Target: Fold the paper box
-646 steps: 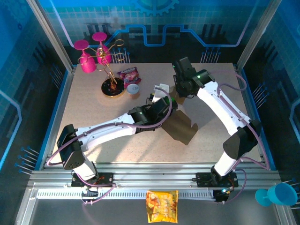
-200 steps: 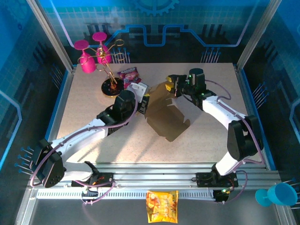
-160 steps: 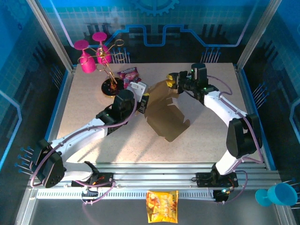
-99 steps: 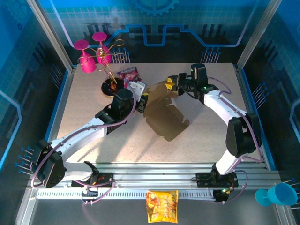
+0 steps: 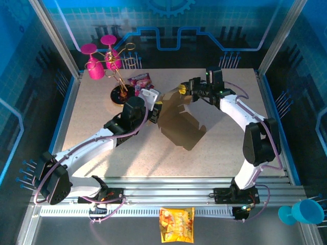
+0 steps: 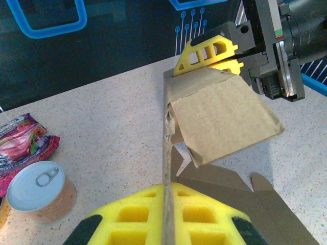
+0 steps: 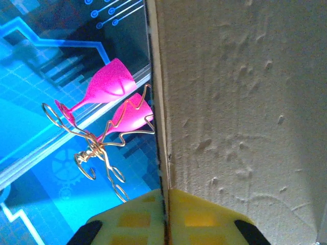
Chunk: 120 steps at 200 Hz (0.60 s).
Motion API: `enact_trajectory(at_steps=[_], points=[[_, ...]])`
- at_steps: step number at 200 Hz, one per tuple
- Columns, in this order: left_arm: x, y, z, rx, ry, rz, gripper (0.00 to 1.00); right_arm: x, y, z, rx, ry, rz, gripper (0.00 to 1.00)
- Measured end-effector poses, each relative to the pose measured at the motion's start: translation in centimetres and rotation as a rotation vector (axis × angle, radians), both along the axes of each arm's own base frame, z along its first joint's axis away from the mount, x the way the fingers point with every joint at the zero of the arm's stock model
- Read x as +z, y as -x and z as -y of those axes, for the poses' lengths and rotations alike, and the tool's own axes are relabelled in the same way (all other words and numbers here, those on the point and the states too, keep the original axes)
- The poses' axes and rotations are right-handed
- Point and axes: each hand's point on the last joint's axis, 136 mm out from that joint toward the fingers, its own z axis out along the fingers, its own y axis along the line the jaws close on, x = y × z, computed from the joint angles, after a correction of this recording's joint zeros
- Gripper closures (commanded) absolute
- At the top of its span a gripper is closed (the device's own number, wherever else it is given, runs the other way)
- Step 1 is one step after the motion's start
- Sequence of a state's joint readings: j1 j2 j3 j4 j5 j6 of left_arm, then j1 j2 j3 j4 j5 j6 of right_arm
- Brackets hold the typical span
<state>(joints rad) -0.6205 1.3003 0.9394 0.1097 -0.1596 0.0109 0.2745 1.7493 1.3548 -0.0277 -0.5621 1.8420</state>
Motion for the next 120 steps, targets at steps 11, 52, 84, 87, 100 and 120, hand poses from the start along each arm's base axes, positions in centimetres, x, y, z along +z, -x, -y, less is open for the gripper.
enact_trajectory(at_steps=[11,52,84,87,100,120], points=[[0.0,-0.1,-0.1,0.003,0.0,-0.001,0.84,-0.1,0.0,0.0,0.001,0.003,-0.002,1.0],[-0.3,-0.1,-1.1,0.053,0.057,-0.081,0.24,-0.6,-0.2,1.7,-0.1,0.057,0.023,1.0],[3.5,0.9,-2.0,0.13,0.282,-0.186,0.21,0.2,0.2,4.6,-0.308,0.156,0.08,1.0],[3.9,1.0,-2.1,0.138,0.305,-0.196,0.21,0.4,0.2,4.8,-0.326,0.166,0.088,1.0],[5.5,1.7,-2.7,0.175,0.425,-0.251,0.24,1.6,0.3,5.4,-0.406,0.202,0.119,1.0],[6.9,2.3,-3.7,0.24,0.613,-0.363,0.32,2.7,0.3,6.0,-0.493,0.254,0.136,1.0]])
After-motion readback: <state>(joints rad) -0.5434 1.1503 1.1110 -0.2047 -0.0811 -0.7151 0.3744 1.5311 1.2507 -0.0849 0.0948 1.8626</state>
